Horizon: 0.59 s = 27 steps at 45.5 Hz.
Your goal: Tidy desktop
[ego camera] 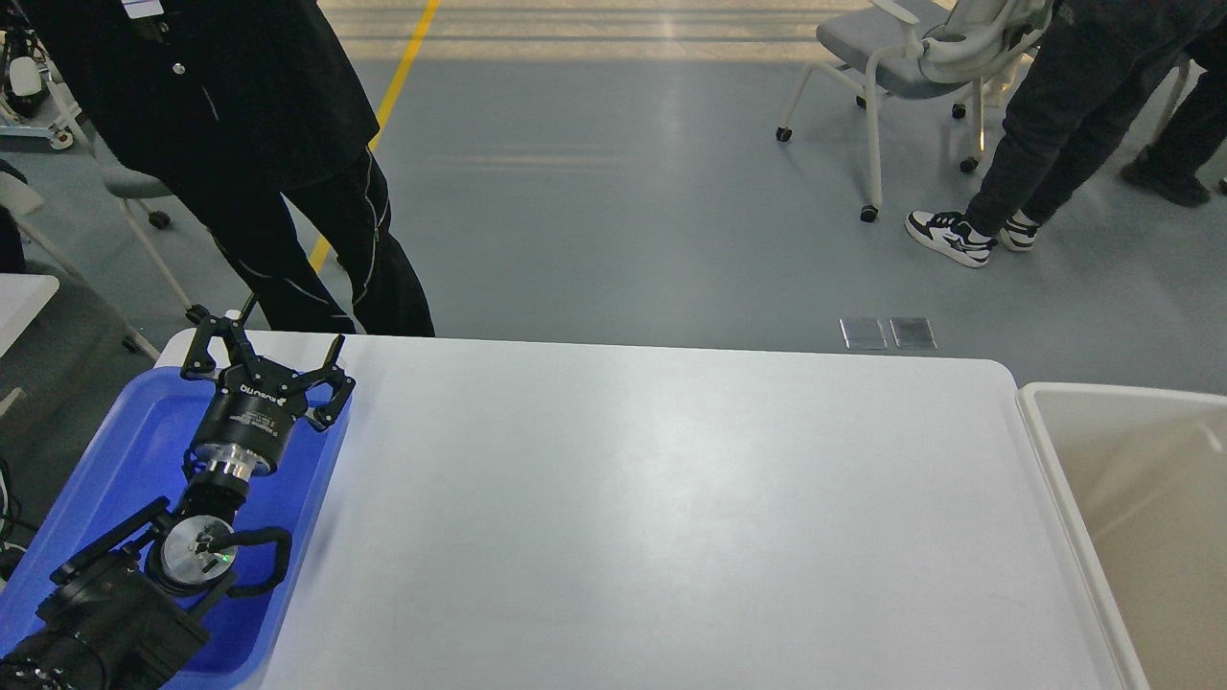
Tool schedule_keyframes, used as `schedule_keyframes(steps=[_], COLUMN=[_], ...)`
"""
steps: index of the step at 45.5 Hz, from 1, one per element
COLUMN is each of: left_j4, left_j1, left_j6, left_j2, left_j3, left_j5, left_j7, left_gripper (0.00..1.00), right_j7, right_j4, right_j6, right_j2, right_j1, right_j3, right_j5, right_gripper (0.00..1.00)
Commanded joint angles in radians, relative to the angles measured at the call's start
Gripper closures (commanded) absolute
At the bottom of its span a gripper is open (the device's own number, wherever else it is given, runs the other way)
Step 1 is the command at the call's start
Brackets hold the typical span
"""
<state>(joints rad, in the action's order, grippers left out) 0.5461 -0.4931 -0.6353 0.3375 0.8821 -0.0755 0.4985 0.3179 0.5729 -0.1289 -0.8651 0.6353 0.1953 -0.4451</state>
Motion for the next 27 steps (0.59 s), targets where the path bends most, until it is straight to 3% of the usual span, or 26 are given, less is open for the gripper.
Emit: schedule_keyframes(steps=[1,14,27], left_j4=[0.0,0.0,0.0], left_j1=[-0.001,0.001,0.001], left_j6=[-0.001,-0.001,-0.001], left_j2=[0.0,0.0,0.0], left_j3=[0.0,0.0,0.0], left_j5=[0.0,0.0,0.0], left_j7=[0.0,0.0,0.0], left_gripper=[0.0,0.0,0.0], right_j7=[0.0,-0.007,-0.048], right_j4=[-0.209,-0.449,-0.502], right_j6=[0.008,0.066,0.072], right_j2=[0.142,0.299,0.356], right_j1=[-0.083,-0.117,-0.12], right_j3=[-0.03,-0.03,-0.033], right_j5=[0.058,0.118,0.131], right_gripper=[1.0,1.0,1.0])
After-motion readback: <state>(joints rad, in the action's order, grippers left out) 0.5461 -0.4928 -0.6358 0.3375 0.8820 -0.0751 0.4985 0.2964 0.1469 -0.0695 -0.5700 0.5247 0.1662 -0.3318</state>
